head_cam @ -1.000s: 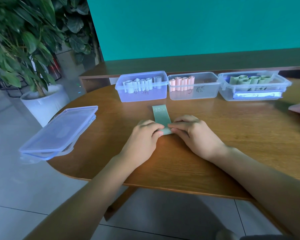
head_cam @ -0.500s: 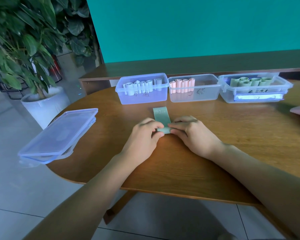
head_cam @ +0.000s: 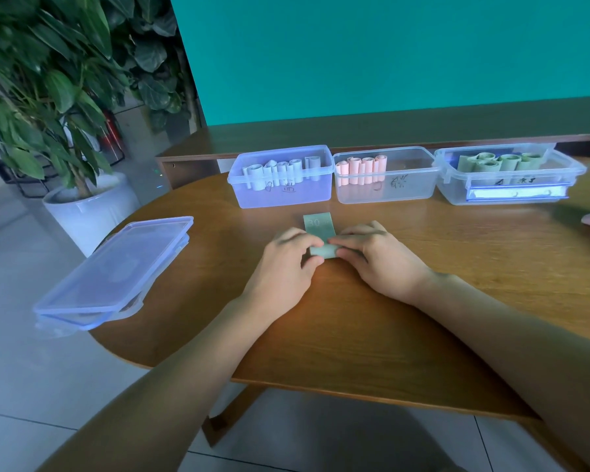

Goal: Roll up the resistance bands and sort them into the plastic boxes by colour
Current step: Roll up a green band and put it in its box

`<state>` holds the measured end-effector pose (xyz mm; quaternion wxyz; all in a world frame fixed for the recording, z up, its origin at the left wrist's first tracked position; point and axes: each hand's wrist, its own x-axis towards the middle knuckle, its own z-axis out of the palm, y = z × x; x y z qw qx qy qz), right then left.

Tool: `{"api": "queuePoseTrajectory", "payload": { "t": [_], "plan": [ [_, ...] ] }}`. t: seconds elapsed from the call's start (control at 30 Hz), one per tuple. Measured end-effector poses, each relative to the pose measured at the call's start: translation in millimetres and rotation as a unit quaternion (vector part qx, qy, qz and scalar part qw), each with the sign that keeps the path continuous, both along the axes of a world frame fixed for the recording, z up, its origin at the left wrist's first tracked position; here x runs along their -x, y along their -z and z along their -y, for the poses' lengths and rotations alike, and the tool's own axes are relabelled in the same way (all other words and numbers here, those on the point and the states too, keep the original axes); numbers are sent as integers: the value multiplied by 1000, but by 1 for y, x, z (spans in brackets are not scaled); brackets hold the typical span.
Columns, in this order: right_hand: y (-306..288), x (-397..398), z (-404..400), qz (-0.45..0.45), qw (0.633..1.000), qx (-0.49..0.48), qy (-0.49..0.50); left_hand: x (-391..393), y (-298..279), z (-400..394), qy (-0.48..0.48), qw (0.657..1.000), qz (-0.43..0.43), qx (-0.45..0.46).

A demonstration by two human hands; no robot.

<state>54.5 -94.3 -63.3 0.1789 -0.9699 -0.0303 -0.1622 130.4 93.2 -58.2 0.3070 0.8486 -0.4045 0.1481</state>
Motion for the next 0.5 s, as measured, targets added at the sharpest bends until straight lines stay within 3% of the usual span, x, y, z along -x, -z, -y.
{"api": "queuePoseTrajectory", "payload": {
  "t": [0.2, 0.5],
  "plan": [
    [-5, 2, -1, 66, 998, 13, 2, -13, 1, 6, -6, 1000, -4, -3],
    [-1, -18, 12, 19, 1000, 10, -3, -23, 2, 12, -14, 1000, 22, 8]
  ]
}}
